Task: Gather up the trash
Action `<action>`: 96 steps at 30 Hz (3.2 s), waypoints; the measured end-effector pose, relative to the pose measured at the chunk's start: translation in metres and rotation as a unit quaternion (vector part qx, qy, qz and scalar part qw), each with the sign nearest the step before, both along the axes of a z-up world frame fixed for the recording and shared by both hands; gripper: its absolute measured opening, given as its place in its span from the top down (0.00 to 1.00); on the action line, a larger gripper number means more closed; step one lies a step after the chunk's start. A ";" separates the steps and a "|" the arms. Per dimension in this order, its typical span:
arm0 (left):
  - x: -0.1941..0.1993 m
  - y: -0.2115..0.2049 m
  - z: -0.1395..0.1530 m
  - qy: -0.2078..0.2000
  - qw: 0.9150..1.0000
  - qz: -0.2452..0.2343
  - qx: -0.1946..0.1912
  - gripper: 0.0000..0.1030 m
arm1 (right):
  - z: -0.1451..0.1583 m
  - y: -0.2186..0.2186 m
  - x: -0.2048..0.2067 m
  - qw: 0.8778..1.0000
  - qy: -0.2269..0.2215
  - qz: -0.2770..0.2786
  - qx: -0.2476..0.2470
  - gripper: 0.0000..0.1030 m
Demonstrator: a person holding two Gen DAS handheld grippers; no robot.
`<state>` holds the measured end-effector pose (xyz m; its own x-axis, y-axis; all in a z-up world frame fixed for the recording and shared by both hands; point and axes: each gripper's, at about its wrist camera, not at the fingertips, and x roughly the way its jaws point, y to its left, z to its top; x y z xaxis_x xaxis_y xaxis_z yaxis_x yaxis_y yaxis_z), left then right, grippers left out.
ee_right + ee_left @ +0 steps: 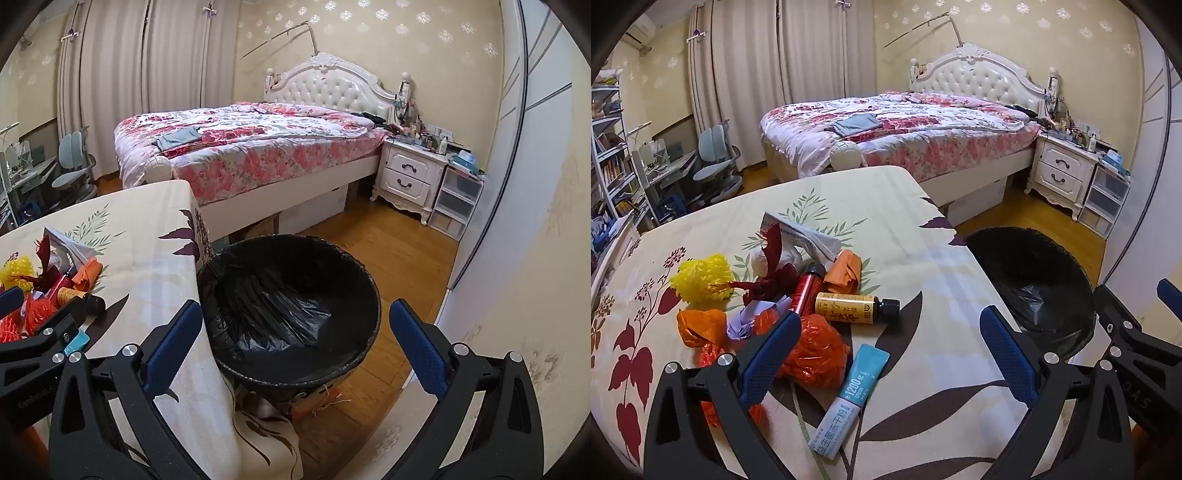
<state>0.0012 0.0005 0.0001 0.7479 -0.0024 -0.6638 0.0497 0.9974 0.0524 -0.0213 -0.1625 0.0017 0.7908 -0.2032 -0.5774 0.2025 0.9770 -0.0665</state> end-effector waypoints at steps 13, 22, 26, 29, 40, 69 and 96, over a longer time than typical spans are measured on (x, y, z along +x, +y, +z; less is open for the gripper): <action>-0.007 0.008 0.007 -0.011 1.000 0.004 -0.011 0.06 | -0.002 -0.003 -0.001 1.000 0.000 -0.005 0.005 0.04; -0.010 0.007 0.010 -0.017 1.000 0.006 -0.003 0.06 | -0.003 -0.006 0.001 1.000 0.002 -0.005 0.020 0.04; -0.010 0.007 0.010 -0.018 1.000 0.009 -0.001 0.06 | -0.004 -0.005 0.003 1.000 0.003 -0.005 0.021 0.04; -0.009 0.007 0.009 -0.018 1.000 0.009 0.000 0.06 | -0.004 -0.005 0.003 1.000 0.003 -0.005 0.021 0.04; -0.008 0.008 0.007 -0.019 1.000 0.008 0.000 0.06 | -0.003 -0.005 0.003 1.000 0.003 -0.004 0.022 0.04; -0.008 0.007 0.007 -0.021 1.000 0.008 -0.001 0.06 | -0.008 0.000 0.007 1.000 0.003 -0.005 0.022 0.04; -0.009 0.006 0.008 -0.021 1.000 0.008 -0.003 0.06 | -0.006 0.000 0.007 1.000 0.001 -0.004 0.023 0.04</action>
<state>-0.0081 0.0061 0.0080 0.7751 0.0053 -0.6318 0.0319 0.9984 0.0474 -0.0146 -0.1627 -0.0047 0.7876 -0.1838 -0.5882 0.2110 0.9772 -0.0228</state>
